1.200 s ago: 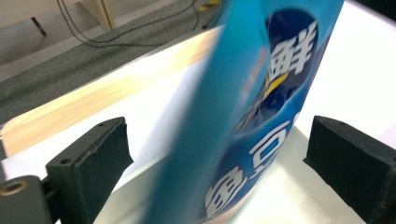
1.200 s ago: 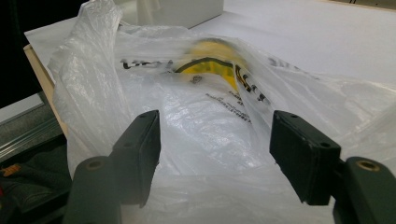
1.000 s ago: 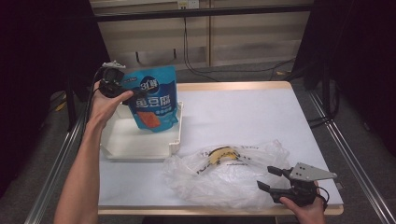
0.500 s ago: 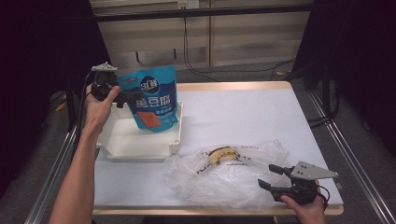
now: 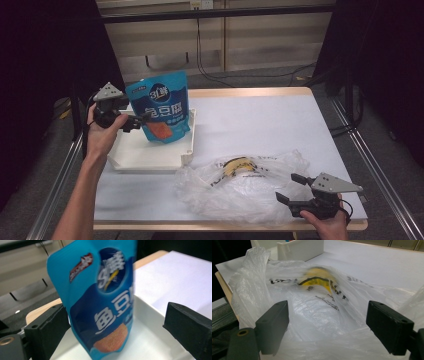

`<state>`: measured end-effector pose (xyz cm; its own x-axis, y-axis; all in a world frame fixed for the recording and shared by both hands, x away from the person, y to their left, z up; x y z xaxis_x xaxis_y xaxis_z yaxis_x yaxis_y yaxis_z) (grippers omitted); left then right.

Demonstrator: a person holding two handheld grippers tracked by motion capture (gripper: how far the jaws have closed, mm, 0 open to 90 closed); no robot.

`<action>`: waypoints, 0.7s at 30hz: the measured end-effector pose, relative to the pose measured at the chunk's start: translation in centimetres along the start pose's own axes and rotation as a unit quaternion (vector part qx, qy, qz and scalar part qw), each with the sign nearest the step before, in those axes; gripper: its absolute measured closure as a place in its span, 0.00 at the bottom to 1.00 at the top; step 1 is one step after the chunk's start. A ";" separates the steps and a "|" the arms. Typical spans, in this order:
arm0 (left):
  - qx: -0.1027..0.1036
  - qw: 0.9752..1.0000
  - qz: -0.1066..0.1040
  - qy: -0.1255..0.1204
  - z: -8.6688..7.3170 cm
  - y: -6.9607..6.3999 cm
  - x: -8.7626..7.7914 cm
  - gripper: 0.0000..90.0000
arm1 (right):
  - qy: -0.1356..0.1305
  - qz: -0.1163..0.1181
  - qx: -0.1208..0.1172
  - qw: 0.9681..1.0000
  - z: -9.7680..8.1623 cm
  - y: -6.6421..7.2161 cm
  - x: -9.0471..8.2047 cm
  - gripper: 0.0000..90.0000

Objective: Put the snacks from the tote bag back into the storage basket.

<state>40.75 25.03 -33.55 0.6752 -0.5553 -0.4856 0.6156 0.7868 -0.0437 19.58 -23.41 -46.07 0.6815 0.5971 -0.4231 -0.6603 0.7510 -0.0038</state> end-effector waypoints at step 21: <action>-0.019 0.999 -0.014 -0.028 -4.0 -1.2 -2.7 0.10 | 0.000 -0.001 -0.003 1.000 0.0 0.2 0.0 0.21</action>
<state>36.54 26.68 -35.69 0.6798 -0.5910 -0.4343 0.6199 0.7794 -0.0902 19.46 -23.19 -46.05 0.6820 0.5959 -0.4240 -0.6617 0.7497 -0.0104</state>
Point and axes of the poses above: each handheld gripper's, and its own axes: x roughly forward along the jaws, z roughly out of its top, y roughly to its left, the point moved 3 cm from there along x, roughly forward along the jaws, and after that the axes turned 7 degrees about -x, right-handed, at the moved point
